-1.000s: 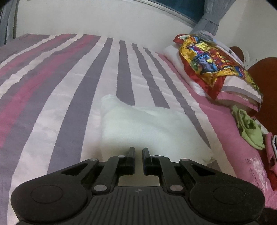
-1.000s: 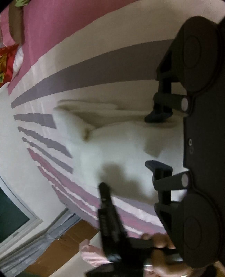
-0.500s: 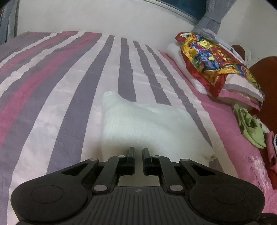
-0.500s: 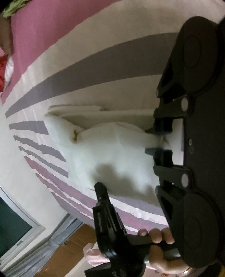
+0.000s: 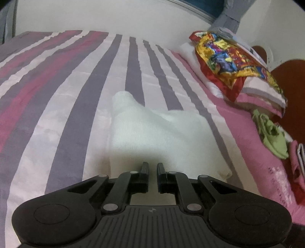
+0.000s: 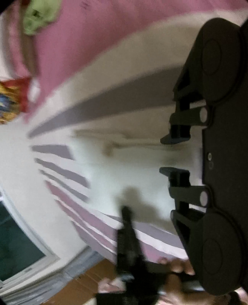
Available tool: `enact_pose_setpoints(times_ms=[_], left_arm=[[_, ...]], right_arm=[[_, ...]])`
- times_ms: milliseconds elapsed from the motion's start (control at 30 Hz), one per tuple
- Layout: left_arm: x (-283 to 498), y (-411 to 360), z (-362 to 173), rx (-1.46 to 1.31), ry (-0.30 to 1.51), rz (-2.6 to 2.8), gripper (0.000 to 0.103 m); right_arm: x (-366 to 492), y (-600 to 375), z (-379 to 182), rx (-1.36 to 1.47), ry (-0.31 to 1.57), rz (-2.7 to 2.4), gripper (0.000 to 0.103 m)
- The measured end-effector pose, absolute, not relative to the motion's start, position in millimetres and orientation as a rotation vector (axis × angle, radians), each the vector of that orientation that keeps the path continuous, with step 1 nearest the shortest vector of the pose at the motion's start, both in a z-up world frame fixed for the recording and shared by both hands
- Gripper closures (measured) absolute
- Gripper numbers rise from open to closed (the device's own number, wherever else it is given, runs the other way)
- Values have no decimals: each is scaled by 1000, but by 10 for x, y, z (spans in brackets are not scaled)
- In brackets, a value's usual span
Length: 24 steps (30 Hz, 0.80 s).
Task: Fold small clothes
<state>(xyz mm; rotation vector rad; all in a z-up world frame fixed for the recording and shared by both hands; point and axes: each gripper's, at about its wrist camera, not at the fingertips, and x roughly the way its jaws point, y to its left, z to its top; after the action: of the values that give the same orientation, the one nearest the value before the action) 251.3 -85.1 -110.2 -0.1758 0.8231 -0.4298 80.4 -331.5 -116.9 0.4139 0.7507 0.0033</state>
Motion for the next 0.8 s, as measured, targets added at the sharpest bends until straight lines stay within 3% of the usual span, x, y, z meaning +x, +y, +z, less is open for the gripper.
enact_pose_setpoints(times_ms=[367, 633, 800], left_arm=[[3025, -974, -1110, -205, 828, -381, 95], [3514, -1031, -1470, -295, 905, -351, 95], [3416, -1093, -1414, -269, 892, -353, 95]], right_arm=[[1964, -3104, -863, 208, 672, 53, 74], [2698, -2977, -1419, -107, 765, -48, 77], [2701, -3067, -1465, -39, 768, -58, 76]])
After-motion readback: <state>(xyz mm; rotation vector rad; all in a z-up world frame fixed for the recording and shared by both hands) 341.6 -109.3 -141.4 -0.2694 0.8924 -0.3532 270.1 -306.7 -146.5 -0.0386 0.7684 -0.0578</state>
